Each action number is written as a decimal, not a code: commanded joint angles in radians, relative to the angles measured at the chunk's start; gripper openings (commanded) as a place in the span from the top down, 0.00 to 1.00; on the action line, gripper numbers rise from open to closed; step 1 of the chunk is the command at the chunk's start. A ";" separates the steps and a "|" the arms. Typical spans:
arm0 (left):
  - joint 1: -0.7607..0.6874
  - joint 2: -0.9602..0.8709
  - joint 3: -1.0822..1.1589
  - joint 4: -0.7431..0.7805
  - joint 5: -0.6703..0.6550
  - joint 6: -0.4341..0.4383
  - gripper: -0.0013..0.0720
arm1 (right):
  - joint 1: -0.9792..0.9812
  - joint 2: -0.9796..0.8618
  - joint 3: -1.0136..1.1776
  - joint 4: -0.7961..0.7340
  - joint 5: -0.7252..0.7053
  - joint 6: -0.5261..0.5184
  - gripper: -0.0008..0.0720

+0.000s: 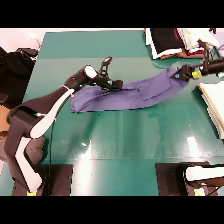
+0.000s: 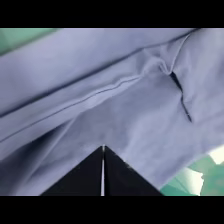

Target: Fold the shirts.

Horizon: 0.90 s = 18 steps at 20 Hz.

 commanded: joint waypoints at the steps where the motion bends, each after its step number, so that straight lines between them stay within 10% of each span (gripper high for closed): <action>1: -0.027 -0.070 0.064 0.012 -0.015 -0.006 0.95 | 0.114 0.020 0.131 0.018 0.042 0.079 0.97; 18: 0.200 0.129 0.188 0.279 -0.237 -0.066 0.95 | 0.526 -0.030 0.268 0.061 -0.122 0.116 0.97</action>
